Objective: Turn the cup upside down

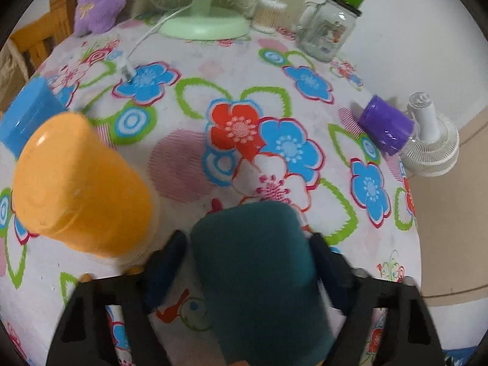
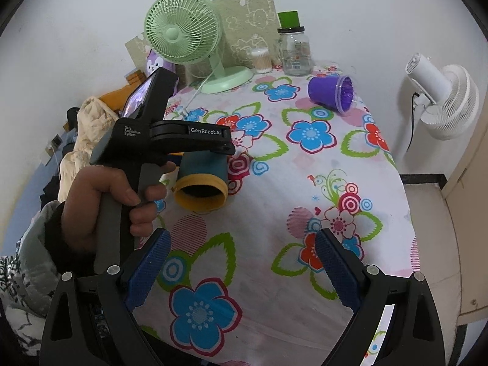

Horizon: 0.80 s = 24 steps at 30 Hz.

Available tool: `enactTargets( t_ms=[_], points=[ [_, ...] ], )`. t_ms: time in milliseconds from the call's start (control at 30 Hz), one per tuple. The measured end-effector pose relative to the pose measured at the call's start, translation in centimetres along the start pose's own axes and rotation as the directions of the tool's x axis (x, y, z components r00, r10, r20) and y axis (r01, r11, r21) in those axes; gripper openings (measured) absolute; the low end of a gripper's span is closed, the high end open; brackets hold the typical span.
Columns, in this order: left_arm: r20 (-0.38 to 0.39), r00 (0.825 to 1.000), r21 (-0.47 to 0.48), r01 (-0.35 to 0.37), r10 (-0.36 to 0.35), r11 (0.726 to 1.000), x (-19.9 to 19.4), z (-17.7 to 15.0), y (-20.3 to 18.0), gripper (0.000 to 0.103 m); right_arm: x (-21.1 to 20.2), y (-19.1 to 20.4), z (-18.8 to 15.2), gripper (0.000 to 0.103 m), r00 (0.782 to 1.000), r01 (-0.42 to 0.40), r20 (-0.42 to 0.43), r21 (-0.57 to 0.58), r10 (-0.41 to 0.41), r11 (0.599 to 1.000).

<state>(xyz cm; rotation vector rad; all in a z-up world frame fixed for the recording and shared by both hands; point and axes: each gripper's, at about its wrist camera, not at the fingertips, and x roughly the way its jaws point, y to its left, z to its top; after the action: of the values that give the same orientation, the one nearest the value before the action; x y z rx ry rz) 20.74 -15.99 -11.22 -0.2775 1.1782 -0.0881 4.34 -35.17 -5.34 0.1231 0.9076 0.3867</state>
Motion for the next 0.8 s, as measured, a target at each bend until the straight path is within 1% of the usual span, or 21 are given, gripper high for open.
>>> enactTargets(
  t_ms=[100,233,433,633,800],
  points=[
    [-0.003,1.000,-0.006,0.005,-0.005,1.000,0.0,0.1,0.0,0.075,0.0,-0.4,-0.2,0.097,1.000,0.005,-0.003,0.009,-0.005,1.000],
    [0.012,1.000,-0.006,0.015,-0.014,1.000,-0.5,-0.1,0.0,0.073,0.2,-0.9,-0.5,0.097,1.000,0.004,-0.013,0.027,-0.004,1.000],
    [0.071,0.997,0.023,0.009,-0.011,1.000,-2.7,-0.4,-0.2,0.071,0.2,-0.5,-0.6,0.097,1.000,-0.010,-0.016,0.018,0.010,1.000],
    [0.105,0.994,0.051,0.012,-0.018,0.999,-4.8,-1.3,-0.3,0.071,0.3,0.4,-0.7,0.097,1.000,-0.023,-0.021,0.001,0.023,1.000],
    [0.144,0.989,0.067,0.004,-0.014,0.998,-6.6,-2.3,-0.1,0.070,0.7,1.4,-1.0,0.097,0.999,-0.007,-0.036,-0.031,0.006,0.999]
  ],
)
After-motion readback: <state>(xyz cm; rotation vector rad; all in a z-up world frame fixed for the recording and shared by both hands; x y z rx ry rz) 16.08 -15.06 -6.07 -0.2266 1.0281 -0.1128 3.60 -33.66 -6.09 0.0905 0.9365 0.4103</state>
